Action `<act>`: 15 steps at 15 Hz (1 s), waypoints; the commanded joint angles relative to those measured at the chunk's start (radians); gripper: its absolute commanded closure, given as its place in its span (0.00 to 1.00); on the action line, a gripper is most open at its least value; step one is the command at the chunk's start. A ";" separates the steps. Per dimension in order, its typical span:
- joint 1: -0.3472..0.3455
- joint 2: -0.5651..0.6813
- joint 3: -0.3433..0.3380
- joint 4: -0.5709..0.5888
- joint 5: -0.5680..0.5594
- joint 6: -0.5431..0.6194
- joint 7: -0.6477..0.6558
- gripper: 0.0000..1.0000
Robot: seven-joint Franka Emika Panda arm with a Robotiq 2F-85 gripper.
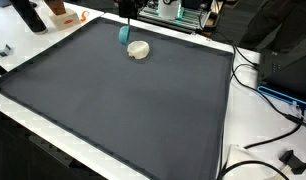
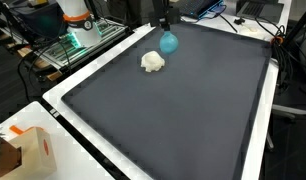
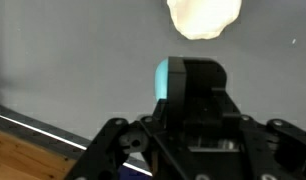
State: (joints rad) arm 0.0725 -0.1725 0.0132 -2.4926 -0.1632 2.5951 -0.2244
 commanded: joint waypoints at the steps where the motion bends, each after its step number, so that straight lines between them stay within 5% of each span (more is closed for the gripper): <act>1: 0.145 -0.043 -0.151 -0.057 0.280 0.083 -0.261 0.75; 5: 0.270 -0.069 -0.284 -0.048 0.617 0.022 -0.587 0.75; 9: 0.195 -0.053 -0.251 -0.021 0.853 -0.092 -0.817 0.75; 15: 0.064 0.019 -0.229 0.017 0.979 -0.266 -0.905 0.75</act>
State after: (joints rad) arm 0.2007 -0.1898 -0.2332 -2.5011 0.7517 2.4091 -1.0751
